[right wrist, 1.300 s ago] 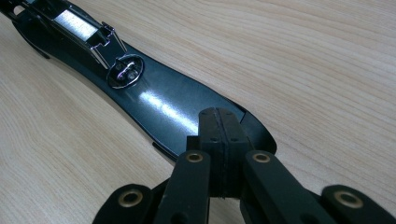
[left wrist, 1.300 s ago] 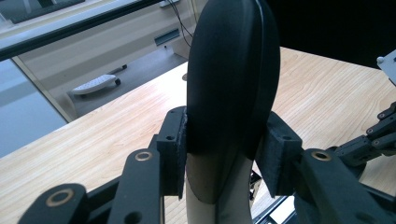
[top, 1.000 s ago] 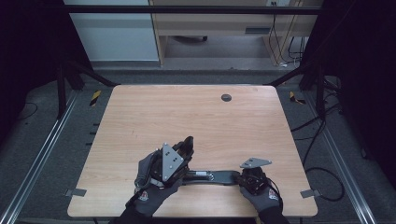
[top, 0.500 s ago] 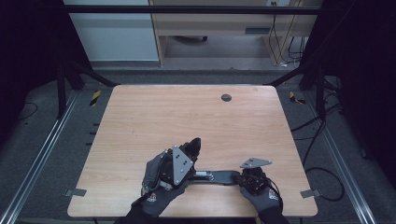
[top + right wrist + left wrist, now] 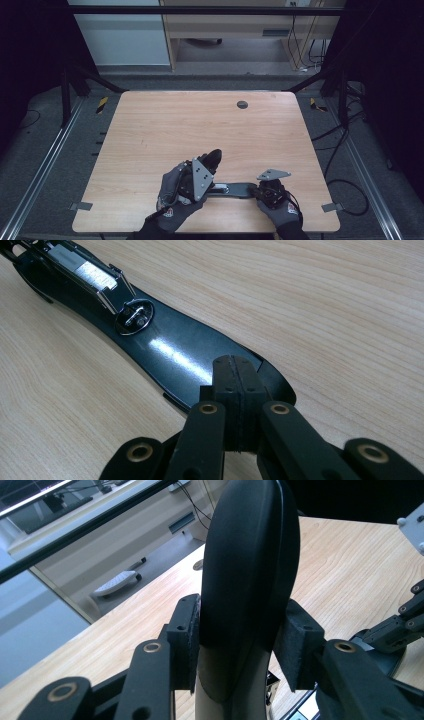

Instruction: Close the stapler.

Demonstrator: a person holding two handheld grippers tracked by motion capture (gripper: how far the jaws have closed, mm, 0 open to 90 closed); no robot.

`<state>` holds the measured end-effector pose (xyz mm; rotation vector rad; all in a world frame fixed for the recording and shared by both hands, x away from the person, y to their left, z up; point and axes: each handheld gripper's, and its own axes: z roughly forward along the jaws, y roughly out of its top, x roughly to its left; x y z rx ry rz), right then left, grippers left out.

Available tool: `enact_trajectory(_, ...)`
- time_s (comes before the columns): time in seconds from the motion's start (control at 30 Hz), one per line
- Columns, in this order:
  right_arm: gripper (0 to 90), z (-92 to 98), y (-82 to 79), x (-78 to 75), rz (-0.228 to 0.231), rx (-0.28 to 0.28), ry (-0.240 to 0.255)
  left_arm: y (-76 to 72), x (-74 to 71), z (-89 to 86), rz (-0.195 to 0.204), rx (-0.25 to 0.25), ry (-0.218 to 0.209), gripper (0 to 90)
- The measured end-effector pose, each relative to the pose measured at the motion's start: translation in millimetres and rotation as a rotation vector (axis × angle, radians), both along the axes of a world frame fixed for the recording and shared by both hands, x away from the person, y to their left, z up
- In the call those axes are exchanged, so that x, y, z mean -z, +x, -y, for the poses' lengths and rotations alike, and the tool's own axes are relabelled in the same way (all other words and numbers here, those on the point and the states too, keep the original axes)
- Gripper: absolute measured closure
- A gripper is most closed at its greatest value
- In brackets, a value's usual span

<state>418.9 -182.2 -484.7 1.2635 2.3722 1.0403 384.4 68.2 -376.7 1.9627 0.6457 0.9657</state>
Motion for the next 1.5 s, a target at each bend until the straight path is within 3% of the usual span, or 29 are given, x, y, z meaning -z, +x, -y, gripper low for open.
enact_trajectory(0.23,90.0,-0.2,-0.2,-0.2,-0.003,0.002,0.001,0.1,7.5,17.0,0.021,0.016,0.052,55.5)
enact_trajectory(1.5,90.0,-0.3,-0.5,-0.4,-0.006,0.003,0.004,1.1,23.0,40.7,0.040,0.056,0.125,53.5)
